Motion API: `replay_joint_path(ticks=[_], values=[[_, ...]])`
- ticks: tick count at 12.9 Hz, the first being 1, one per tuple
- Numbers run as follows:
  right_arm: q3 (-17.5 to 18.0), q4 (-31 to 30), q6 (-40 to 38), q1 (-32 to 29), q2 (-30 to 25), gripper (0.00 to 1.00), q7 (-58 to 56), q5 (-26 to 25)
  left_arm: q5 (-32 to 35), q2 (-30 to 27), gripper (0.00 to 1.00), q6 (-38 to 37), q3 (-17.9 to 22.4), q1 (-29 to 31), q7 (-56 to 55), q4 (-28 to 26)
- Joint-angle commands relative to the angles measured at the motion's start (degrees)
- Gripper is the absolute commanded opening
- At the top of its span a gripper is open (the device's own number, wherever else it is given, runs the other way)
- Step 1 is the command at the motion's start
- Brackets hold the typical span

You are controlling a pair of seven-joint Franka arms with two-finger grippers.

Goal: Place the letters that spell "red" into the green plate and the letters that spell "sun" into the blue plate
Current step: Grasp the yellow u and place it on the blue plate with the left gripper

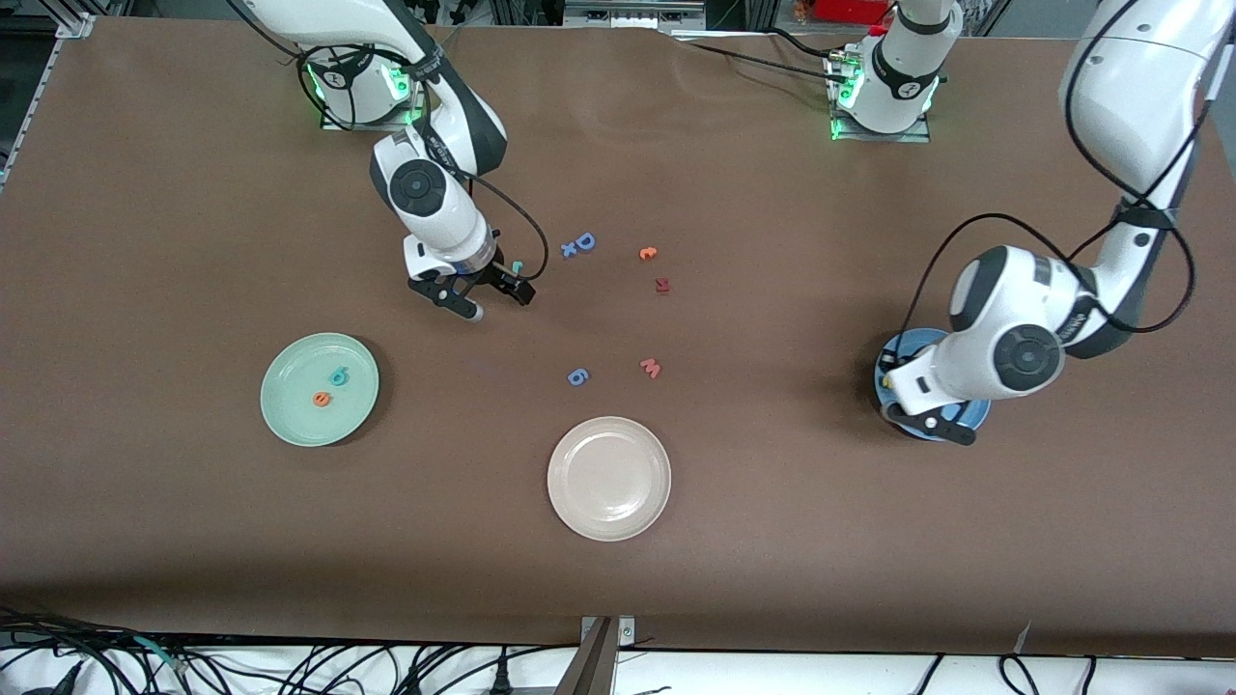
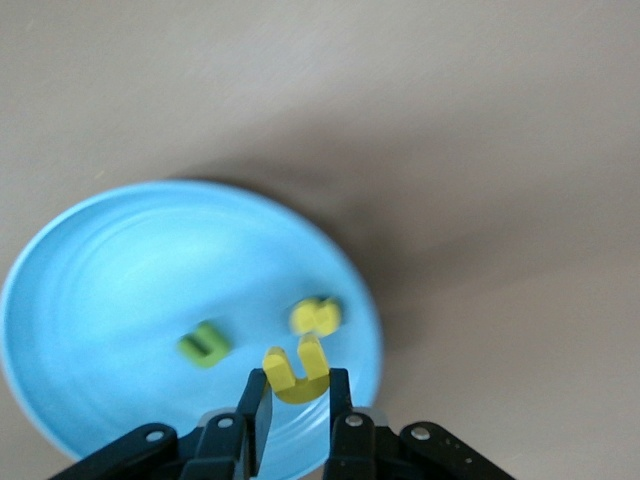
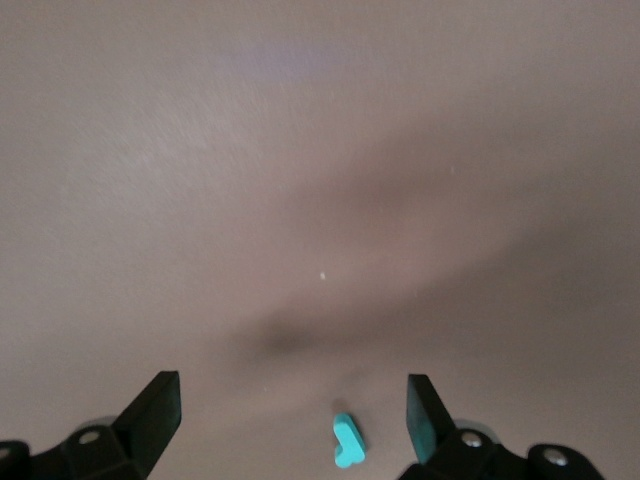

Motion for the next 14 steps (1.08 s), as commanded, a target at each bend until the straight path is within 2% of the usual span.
replay_joint_path(ticks=[1,3,4,5,6,9,11,14], values=[[0.01,-0.52,0.74,0.43,2.01,1.00,2.35,0.14,-1.08,-2.56,0.18,-0.10,-1.70,2.31,2.81,-4.32],[-0.08,-0.17,-0.05,1.22,2.63,0.99,4.20,0.14,-2.40,-2.56,0.21,-0.01,-2.67,3.45,3.24,-5.30],[-0.08,-0.08,-1.10,1.31,2.81,0.99,4.90,0.14,-2.31,-2.30,0.32,-0.01,-2.67,4.41,4.55,-5.30],[-0.08,-0.08,-1.19,1.92,2.90,0.99,5.95,0.14,-2.40,-2.03,0.84,-0.01,-2.67,5.03,6.13,-5.30],[-0.08,-0.08,-1.19,2.71,2.81,0.99,6.83,0.06,-2.40,-2.03,1.00,-0.10,-2.67,5.04,6.58,-5.04],[-0.16,-0.08,-1.19,4.56,2.81,0.95,9.12,0.06,-2.40,-2.12,1.00,-0.28,-2.67,4.95,6.50,-4.60],[-0.16,-0.17,-1.19,4.74,2.90,0.87,9.13,-0.12,-2.40,-2.64,1.00,-0.37,-3.02,4.60,6.06,-4.25],[-0.16,-0.26,-1.19,4.74,2.90,0.69,9.13,-0.56,-2.49,-5.62,1.00,-3.08,-7.40,4.42,4.49,-2.06]])
